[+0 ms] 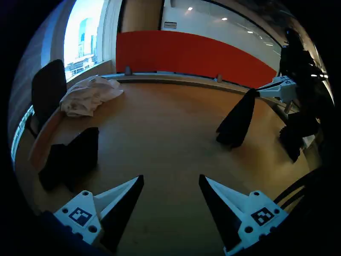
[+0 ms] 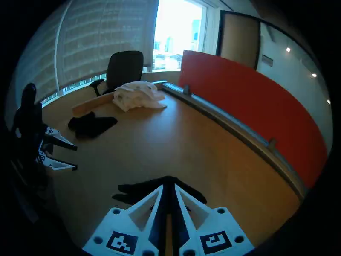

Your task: Fold towel

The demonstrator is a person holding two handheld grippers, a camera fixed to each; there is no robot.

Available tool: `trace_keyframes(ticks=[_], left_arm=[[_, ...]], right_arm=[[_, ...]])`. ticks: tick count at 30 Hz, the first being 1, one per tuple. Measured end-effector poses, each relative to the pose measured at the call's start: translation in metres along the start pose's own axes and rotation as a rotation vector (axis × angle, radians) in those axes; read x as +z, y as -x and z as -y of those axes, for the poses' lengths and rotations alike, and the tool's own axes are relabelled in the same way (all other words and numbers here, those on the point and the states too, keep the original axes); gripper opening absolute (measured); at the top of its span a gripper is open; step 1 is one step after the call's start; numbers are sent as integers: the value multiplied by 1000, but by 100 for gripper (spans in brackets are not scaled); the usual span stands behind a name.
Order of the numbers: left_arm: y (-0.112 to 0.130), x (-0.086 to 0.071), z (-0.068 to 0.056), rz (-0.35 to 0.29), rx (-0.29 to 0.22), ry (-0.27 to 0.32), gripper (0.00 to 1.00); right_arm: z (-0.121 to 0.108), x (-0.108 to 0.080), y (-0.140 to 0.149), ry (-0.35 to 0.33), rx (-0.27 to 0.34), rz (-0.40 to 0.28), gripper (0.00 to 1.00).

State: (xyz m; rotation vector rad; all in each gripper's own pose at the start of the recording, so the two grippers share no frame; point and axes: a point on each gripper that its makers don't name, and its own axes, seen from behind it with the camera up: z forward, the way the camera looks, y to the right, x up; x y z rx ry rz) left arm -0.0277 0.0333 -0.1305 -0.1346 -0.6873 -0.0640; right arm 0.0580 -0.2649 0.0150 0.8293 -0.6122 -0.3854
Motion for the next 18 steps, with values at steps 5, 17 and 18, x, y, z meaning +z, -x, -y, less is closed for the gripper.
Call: trace_keyframes(ticks=[5, 17, 18], left_arm=[[-2, 1, -3, -2, 5, 7, 96], [-8, 4, -11, -4, 16, 23, 96], [-8, 5, -12, -4, 16, 24, 96]], right_arm=[[-8, -7, -2, 11, 9, -7, 4], [-36, -31, 2, 54, 38, -16, 4], [-39, -33, 3, 58, 40, -16, 4]])
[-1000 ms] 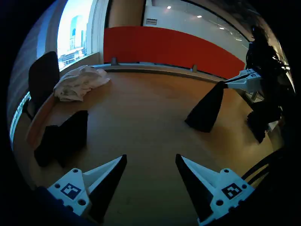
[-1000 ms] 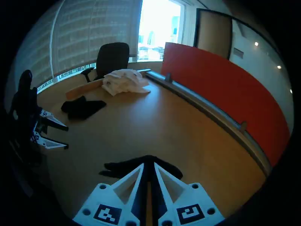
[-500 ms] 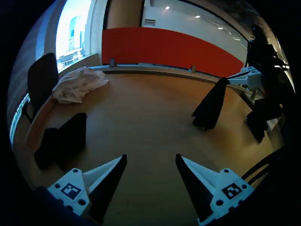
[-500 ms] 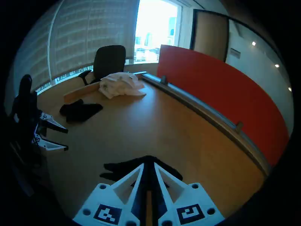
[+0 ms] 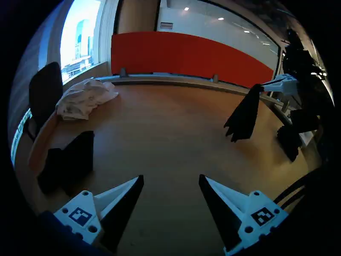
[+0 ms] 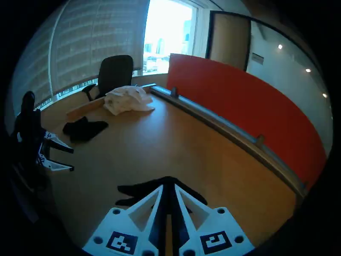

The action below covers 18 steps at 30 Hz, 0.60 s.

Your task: Fold towel

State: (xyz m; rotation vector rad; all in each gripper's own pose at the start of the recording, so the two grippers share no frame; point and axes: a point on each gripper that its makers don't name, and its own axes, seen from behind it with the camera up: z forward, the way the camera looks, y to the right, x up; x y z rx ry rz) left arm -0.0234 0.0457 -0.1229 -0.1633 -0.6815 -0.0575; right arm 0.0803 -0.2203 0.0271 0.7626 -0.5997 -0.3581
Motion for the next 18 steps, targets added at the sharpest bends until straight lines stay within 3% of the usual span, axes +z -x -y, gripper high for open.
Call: trace_keyframes(ticks=[18], left_arm=[[-6, 4, -8, 4, 19, 12, 96]], right_arm=[[-59, -44, 19, 75, 47, 0, 4]])
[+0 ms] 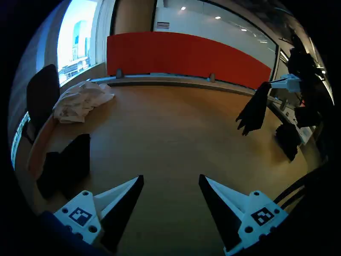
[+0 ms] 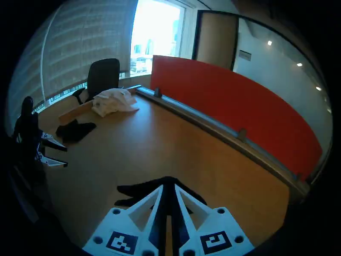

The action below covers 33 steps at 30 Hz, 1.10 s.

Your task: Fold towel

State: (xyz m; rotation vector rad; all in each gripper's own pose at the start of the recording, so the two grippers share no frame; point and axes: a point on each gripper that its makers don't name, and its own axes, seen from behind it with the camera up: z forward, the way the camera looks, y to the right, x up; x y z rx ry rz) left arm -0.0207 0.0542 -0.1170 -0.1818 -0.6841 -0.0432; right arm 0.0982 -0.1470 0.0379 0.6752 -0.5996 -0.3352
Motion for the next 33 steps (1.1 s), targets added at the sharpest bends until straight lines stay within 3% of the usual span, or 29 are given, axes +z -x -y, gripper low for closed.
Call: trace_keyframes(ticks=[20, 33], left_arm=[[-2, 1, -4, 9, 2, -8, 96], [-4, 2, -9, 15, 9, -11, 96]], right_arm=[[-61, -36, 35, 68, 56, 31, 4], [-115, -73, 64, 130, 78, 67, 4]])
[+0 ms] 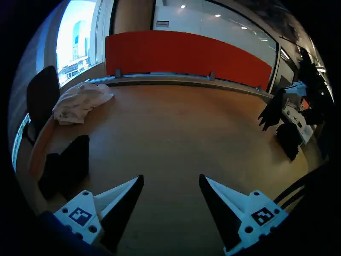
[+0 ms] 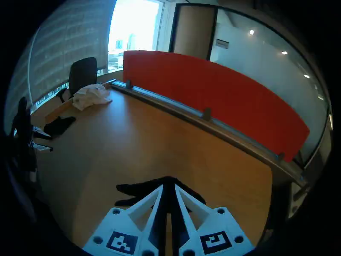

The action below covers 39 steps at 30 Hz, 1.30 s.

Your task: Fold towel

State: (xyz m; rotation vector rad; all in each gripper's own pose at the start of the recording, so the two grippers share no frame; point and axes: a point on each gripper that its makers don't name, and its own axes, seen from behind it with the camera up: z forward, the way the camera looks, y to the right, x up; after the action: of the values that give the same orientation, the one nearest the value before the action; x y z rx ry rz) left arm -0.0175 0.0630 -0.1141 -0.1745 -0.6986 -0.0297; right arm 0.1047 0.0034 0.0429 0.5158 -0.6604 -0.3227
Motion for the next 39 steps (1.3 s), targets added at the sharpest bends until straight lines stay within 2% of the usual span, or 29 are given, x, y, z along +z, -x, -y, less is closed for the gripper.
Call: trace_keyframes(ticks=[18, 39], left_arm=[[-3, 2, -10, 11, 20, -3, 96], [-7, 4, -20, 18, 44, 0, 96]], right_arm=[[-84, -38, 35, 105, 46, 39, 4], [-145, -71, 64, 189, 105, 63, 4]])
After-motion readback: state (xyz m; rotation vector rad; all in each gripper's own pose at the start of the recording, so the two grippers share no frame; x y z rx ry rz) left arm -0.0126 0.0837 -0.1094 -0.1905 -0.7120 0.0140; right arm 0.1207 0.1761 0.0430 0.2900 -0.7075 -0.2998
